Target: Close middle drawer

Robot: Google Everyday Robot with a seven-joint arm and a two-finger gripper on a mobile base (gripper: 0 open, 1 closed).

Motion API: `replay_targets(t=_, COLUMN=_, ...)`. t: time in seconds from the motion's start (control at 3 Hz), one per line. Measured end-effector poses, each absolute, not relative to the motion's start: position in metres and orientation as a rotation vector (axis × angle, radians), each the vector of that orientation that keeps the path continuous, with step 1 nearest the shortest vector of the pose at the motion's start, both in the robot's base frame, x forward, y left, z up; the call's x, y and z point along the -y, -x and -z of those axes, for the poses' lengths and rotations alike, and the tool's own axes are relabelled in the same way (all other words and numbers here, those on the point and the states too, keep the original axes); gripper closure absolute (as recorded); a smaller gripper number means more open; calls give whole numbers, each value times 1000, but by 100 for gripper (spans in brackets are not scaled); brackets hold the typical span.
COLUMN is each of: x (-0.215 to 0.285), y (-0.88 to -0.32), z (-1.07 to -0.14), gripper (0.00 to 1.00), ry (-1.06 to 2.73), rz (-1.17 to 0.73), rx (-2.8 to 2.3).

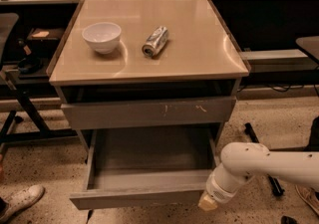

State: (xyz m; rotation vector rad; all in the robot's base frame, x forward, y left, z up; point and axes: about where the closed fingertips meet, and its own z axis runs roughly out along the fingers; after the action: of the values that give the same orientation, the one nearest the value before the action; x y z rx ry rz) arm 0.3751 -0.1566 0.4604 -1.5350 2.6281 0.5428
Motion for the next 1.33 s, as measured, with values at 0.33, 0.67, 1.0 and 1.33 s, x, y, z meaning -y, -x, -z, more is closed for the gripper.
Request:
replay_targets(t=0.33, x=161, y=-389, z=-423, gripper=100, ry=1468, rz=-517, rx=-2686)
replay_targets(t=0.67, x=168, y=-409, z=-412, gripper=100, ry=1430, rz=-437, rx=-2706)
replay_targets(t=1.0, x=168, y=-409, z=-412, gripper=100, ry=1430, rz=-437, rx=-2706)
replay_targets(t=1.33, x=177, y=-443, z=-424, gripper=100, ry=1437, rz=-334, rx=-2688)
